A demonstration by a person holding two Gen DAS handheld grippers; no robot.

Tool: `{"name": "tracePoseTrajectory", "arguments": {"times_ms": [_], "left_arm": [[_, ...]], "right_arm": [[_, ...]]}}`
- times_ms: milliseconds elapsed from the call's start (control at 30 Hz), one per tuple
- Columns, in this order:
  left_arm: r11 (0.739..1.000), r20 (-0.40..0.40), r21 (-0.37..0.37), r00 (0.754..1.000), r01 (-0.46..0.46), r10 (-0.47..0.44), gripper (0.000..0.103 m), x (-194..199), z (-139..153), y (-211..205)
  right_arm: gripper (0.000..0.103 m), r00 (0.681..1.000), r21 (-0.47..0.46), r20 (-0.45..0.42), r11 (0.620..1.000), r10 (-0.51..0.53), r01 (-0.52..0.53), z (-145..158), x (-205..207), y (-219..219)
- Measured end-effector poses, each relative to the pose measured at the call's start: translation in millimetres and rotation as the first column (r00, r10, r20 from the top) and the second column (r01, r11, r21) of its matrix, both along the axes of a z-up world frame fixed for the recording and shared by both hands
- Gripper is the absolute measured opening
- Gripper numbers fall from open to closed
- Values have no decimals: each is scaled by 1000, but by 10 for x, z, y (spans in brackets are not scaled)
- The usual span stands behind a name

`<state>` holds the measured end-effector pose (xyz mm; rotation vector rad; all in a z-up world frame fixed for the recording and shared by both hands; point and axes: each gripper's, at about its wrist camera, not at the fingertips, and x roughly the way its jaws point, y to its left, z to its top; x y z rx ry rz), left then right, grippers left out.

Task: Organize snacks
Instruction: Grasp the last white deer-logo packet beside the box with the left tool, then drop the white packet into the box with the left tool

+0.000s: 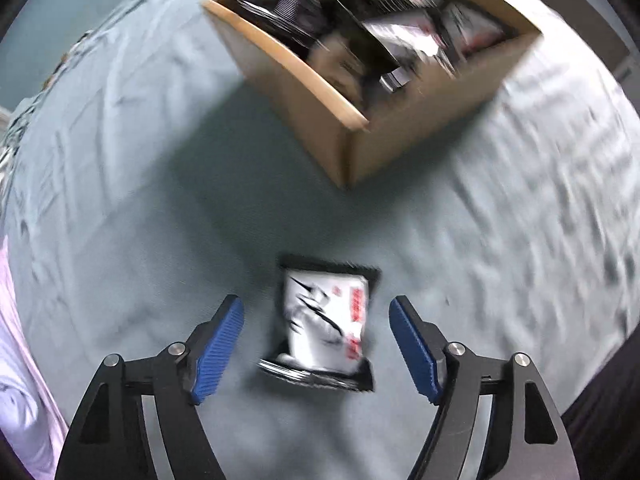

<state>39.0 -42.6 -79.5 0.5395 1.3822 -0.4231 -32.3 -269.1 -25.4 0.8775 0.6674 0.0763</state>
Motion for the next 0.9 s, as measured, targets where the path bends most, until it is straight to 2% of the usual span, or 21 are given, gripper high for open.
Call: {"name": "tracePoseTrajectory", "arguments": {"times_ms": [33, 100, 133, 267, 367, 433, 533, 633, 667, 733, 767, 833, 900], "left_arm": [[1000, -7, 19, 1000, 7, -7, 76, -32, -62, -24], [999, -24, 32, 1000, -4, 5, 55, -136, -139, -51], [1000, -30, 13, 999, -15, 15, 52, -141, -126, -32], [997, 8, -66, 1000, -30, 30, 50, -263, 189, -42], [979, 117, -196, 992, 59, -36, 50, -428, 712, -177], [961, 181, -260, 982, 91, -44, 50, -442, 1019, -279], [948, 237, -315, 971, 38, 40, 51, -241, 1331, -376], [941, 270, -334, 951, -53, 149, 52, 275, 1415, -411], [939, 283, -335, 942, -80, 182, 53, 466, 1398, -362], [935, 272, -334, 937, -124, 221, 71, 626, 1358, -342], [933, 256, -333, 939, -139, 231, 86, 665, 1362, -341], [930, 253, -334, 936, -154, 246, 88, 612, 1342, -312], [932, 285, -329, 925, -149, 249, 90, 462, 1355, -185]], "right_arm": [[72, 1000, -5, -14, 1000, 0, 0, -21, -90, -11], [72, 999, 18, -46, 1000, 17, -16, -67, -191, -5], [72, 998, 30, -54, 999, 26, -25, -71, -202, 3], [72, 996, 24, -78, 999, 43, -41, -41, -118, 41], [72, 989, 23, -127, 997, 70, -67, -96, 46, 99], [72, 982, 26, -160, 995, 98, -96, -157, 152, 165], [72, 970, 2, -195, 989, 143, -145, -201, 253, 231], [72, 964, -28, -209, 984, 164, -173, -207, 323, 280], [72, 963, -36, -211, 984, 166, -177, -221, 357, 293], [72, 962, -70, -214, 980, 168, -186, -216, 380, 314], [72, 962, -83, -213, 978, 168, -189, -207, 370, 317], [72, 964, -101, -206, 976, 169, -192, -178, 346, 329], [72, 965, -114, -197, 974, 171, -196, -166, 339, 353]]}}
